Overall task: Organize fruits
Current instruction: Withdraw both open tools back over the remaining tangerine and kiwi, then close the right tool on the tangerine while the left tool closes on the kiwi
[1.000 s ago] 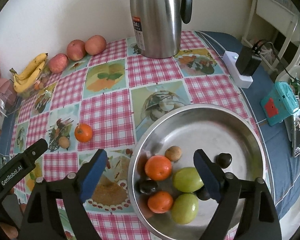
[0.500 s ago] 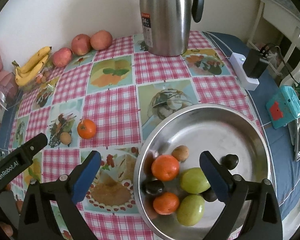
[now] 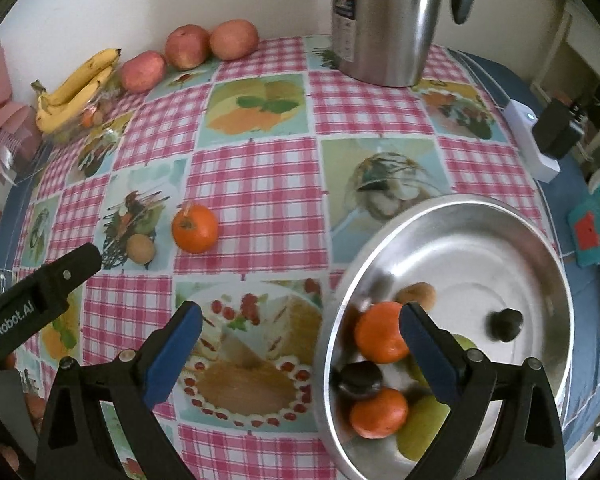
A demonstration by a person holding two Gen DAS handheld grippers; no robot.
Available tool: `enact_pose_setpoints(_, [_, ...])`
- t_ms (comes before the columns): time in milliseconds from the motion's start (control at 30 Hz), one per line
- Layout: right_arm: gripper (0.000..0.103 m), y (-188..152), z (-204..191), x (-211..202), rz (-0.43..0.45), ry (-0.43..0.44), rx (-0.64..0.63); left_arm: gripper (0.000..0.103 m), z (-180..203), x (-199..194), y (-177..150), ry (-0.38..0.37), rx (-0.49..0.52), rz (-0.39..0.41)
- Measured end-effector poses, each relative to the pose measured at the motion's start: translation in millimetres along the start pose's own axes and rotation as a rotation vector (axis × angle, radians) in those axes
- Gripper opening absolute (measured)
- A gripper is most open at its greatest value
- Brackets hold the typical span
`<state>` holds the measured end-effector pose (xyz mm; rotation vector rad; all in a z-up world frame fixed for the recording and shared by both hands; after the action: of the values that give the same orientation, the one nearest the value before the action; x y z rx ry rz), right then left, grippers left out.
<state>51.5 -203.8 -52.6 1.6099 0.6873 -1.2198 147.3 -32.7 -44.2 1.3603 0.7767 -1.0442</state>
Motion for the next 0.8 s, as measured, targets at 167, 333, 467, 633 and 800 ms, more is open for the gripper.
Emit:
enact_pose_setpoints(167, [0.099,4,-11,0,0.019,0.039,-0.011,0.103,-9,1,4,0.001,-0.016,0.008])
enact_pose_setpoints(333, [0.099,10,-20,1,0.042,0.066,-0.024,0.103,-12,-2,12,-0.059,-0.031,0.031])
enact_pose_setpoints(467, [0.099,13,-25,6,0.05,0.09,-0.012,0.103,-14,-3,17,-0.062,-0.031,0.049])
enact_pose_setpoints(633, [0.099,21,-29,6,0.1,0.134,0.017,0.103,-17,5,18,-0.068,-0.049,0.041])
enact_pose_setpoints(800, [0.099,26,-34,16,0.109,0.159,0.029,0.103,-22,17,21,-0.102,-0.087,0.016])
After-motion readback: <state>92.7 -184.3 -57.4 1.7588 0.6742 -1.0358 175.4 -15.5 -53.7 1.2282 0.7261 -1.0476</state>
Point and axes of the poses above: each gripper's, at about its wrist camera, not at the fingertips, and x roughly the way its jaws point, z to its right, y to its top, the point moved 4 cm from there along x, roughly the way its jaws point
